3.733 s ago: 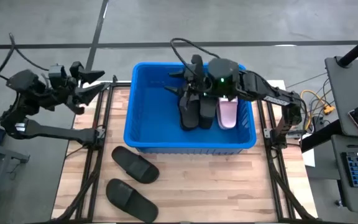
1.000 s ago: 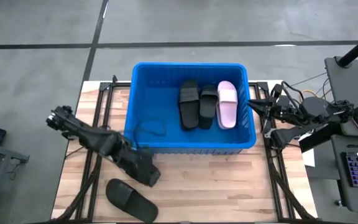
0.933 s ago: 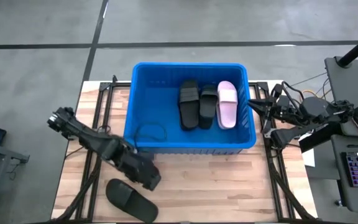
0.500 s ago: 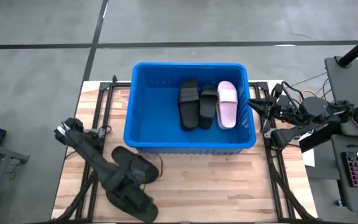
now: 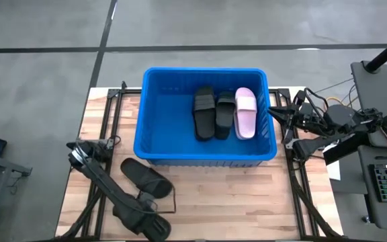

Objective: Pick and place slides into bin
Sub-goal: Put the black slide into the blue bin

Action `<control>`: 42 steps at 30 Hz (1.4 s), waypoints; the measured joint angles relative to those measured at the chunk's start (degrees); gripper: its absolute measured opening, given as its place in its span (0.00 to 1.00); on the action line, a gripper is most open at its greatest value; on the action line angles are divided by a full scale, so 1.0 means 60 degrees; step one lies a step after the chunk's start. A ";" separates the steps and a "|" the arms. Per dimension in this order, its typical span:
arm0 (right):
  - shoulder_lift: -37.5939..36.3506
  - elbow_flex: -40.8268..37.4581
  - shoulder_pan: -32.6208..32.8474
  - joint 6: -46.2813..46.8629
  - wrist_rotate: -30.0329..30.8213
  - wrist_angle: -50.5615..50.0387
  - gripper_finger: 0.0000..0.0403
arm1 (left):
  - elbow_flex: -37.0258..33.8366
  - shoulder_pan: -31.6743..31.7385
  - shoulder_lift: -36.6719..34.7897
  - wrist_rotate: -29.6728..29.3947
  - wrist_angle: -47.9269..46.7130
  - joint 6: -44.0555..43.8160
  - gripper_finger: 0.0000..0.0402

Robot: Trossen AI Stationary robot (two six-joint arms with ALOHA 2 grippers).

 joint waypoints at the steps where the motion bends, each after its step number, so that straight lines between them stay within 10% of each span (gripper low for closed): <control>1: 0.0000 0.0000 0.0003 0.0000 -0.0001 0.0000 0.11 | 0.0000 0.0000 0.0131 0.0027 -0.0194 -0.0181 0.65; 29: 0.0007 0.0000 0.0000 -0.0245 -0.0022 -0.0007 0.11 | -0.1001 0.0025 0.0957 0.0044 -0.1433 -0.0799 0.64; 42: 0.0007 0.0000 0.0000 -0.0177 -0.0022 -0.0011 0.11 | -0.1038 0.0025 0.0946 0.0041 -0.1320 0.0448 0.10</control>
